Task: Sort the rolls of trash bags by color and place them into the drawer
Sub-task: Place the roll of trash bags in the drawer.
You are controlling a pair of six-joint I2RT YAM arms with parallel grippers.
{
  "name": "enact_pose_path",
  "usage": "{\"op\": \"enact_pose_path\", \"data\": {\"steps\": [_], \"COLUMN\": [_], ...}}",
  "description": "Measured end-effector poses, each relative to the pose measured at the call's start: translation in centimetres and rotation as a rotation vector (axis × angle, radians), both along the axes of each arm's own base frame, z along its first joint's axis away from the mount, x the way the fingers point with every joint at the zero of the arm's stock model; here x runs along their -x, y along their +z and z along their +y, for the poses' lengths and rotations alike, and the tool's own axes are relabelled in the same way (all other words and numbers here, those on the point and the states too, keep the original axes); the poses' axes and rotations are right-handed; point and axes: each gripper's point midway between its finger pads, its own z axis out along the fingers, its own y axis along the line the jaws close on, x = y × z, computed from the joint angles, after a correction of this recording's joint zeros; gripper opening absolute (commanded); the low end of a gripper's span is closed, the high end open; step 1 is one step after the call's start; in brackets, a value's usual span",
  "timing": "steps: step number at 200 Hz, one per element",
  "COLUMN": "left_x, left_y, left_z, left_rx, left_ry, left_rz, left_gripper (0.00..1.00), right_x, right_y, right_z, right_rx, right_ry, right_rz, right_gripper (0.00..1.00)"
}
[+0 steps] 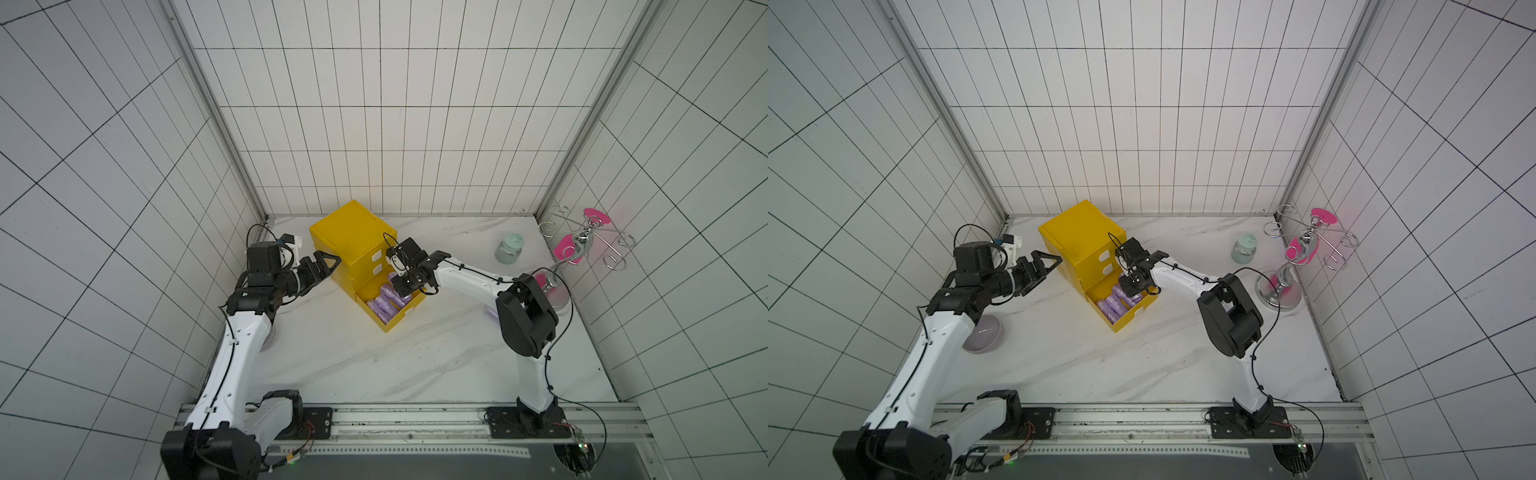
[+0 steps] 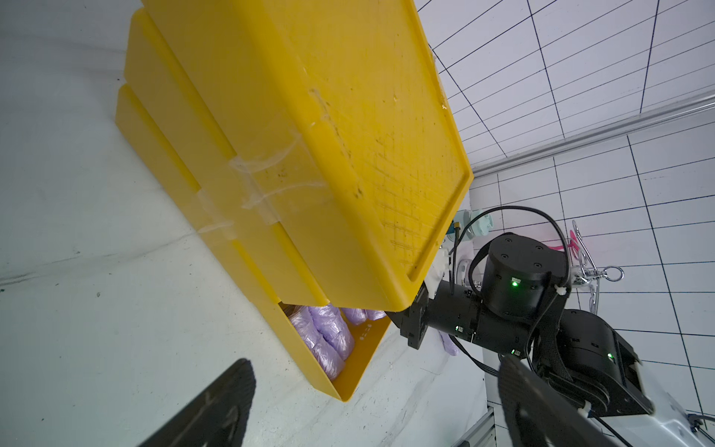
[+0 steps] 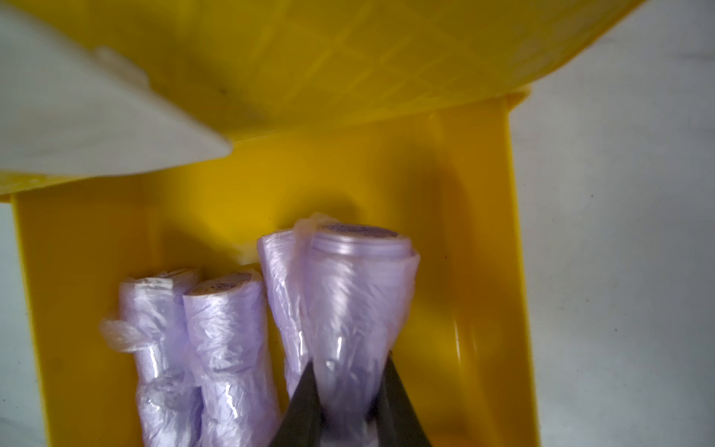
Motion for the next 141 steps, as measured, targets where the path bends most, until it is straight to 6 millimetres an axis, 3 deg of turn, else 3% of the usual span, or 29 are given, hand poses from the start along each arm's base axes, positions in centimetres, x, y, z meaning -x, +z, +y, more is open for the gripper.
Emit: {"op": "enact_pose_path", "data": {"steps": [32, 62, 89, 123, 141], "left_x": [-0.1, -0.1, -0.1, 0.0, 0.3], "left_y": [0.1, 0.3, 0.3, 0.4, 0.8], "left_z": [0.0, -0.1, -0.1, -0.1, -0.2], "left_rx": [0.006, 0.012, 0.011, 0.01, 0.006], "left_ry": [0.001, 0.001, 0.0, 0.0, -0.003], "left_rz": [-0.003, -0.007, -0.008, -0.008, -0.016], "left_gripper": [0.97, 0.97, 0.97, 0.97, 0.97], "right_x": [0.1, -0.1, -0.4, -0.2, -0.2], "right_y": [0.0, 0.9, 4.4, 9.9, 11.2], "right_z": [0.0, -0.1, -0.6, -2.6, -4.0], "right_rx": [-0.004, -0.01, -0.051, -0.09, -0.083], "right_ry": [-0.003, -0.019, -0.046, -0.103, -0.135], "right_rz": [0.005, -0.015, -0.089, -0.225, -0.26], "right_gripper": [0.42, 0.5, 0.51, 0.53, 0.53]}}
